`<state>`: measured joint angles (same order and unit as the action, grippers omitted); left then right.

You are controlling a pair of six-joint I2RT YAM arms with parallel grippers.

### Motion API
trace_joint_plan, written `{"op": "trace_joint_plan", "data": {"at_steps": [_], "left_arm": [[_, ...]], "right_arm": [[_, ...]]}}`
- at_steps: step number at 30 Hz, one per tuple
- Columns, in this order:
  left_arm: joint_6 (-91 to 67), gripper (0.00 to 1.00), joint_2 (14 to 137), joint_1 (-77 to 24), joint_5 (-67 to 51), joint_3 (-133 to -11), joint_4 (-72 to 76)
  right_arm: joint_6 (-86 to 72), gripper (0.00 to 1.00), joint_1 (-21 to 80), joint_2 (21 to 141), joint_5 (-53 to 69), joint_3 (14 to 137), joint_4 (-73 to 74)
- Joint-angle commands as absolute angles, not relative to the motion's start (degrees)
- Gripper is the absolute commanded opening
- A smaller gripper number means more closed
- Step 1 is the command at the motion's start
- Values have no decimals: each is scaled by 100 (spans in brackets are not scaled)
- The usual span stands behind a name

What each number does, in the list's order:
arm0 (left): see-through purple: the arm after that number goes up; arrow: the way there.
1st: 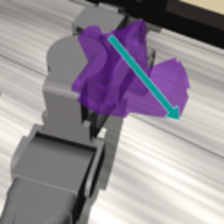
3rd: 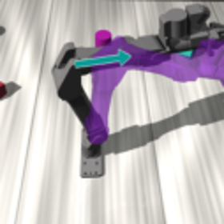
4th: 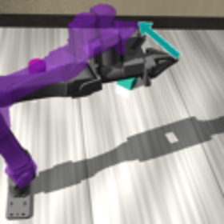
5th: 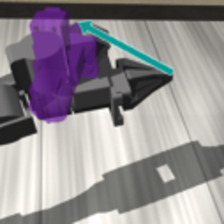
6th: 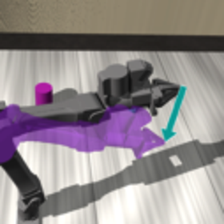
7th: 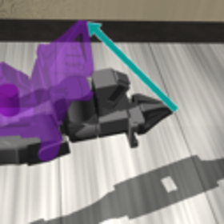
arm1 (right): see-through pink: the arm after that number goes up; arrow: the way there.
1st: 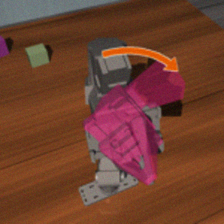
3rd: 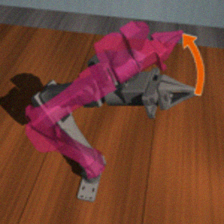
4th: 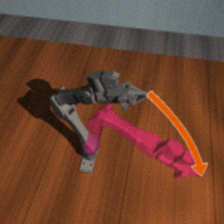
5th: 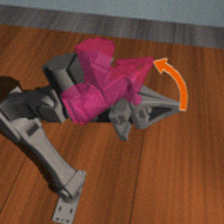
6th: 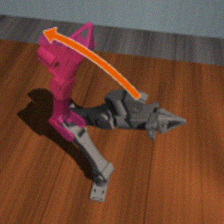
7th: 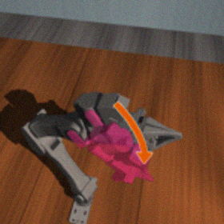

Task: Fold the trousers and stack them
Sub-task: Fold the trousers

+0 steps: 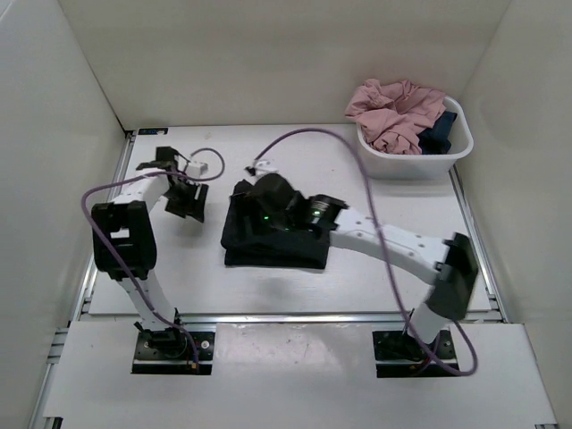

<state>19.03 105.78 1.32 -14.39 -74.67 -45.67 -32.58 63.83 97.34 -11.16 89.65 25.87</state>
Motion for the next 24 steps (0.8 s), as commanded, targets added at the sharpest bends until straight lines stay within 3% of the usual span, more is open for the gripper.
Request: {"op": "trace_joint_plan", "data": {"at_steps": [1,2,5,7,10,11,14,18,24], "left_arm": [[2143,74,9660,456,-633,-7953,-4596],[2240,74,9372,457,-772,-8111,-4692],[2522,74,8975,-259,-1491,-8235,-4947],[2575,74,8798,-675,-2001,-8376,-5079],[2435,76,8884,-1378,-2960,-8376,-5080],[2330,76,9008,-1519,-3058,-8376,-5002],[2198,76,9579,-1705,-3050,-8061,-4547],[1672,74,10124,-1329,-1813,-7673,-3807],[1485,74,10301,-650,-2337,-7436,-3410]], "right_arm": [[-3530,90,6153,8992,-2485,8404,2495],[-3707,90,5909,8991,-2539,8281,2922],[-4269,67,5416,8991,-2540,7824,3339],[-4394,40,5248,9044,-2470,7360,3148],[-4710,12,4870,9122,-2243,6936,2622],[-4789,8,4634,9245,-2137,6752,2523],[-5193,0,4291,9421,-1960,6479,2076],[-5519,0,3991,9711,-1960,6170,1819],[-5582,0,3691,10134,-1239,5801,1635]]}}
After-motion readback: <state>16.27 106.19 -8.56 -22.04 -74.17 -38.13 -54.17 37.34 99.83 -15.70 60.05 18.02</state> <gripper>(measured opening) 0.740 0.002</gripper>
